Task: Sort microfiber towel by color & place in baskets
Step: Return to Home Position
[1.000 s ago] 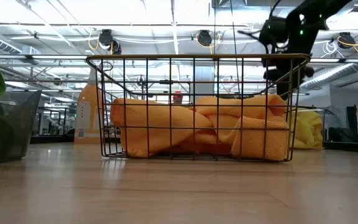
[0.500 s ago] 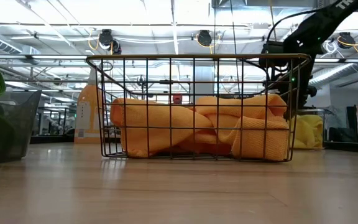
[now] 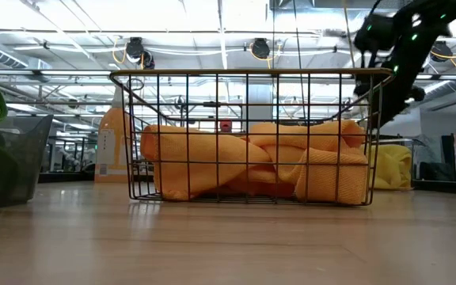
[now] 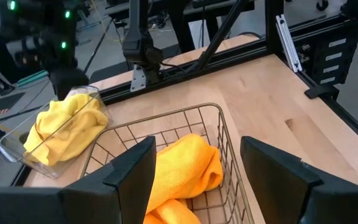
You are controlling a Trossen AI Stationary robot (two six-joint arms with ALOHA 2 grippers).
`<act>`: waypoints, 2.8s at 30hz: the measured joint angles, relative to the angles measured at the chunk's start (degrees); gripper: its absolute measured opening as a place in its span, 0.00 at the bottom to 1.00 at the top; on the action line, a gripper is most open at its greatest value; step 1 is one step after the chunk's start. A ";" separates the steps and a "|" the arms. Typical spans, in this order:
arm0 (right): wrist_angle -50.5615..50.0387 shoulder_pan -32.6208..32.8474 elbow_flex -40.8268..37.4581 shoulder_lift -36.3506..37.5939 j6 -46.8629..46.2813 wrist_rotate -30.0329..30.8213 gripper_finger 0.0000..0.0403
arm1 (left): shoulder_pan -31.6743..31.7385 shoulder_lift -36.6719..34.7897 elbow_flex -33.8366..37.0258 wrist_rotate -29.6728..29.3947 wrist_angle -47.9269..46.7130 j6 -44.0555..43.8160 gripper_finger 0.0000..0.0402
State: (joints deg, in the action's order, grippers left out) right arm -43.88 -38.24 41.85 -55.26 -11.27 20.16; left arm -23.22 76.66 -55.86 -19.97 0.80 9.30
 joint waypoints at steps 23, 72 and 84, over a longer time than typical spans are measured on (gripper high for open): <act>61.64 50.61 -27.22 19.71 13.12 2.59 0.17 | 0.24 -0.04 7.91 6.45 11.53 -1.44 0.14; 68.14 55.19 -41.05 21.20 19.11 -10.92 0.00 | 0.33 -19.51 55.35 6.61 60.14 -4.00 0.04; 56.71 55.06 -41.03 33.45 18.91 -8.02 0.00 | 0.33 -27.75 55.49 6.67 51.65 -1.40 0.04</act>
State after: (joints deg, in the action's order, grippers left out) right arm 12.83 16.82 0.82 -21.81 7.64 12.14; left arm -22.90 48.91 -0.36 -13.30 52.45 7.90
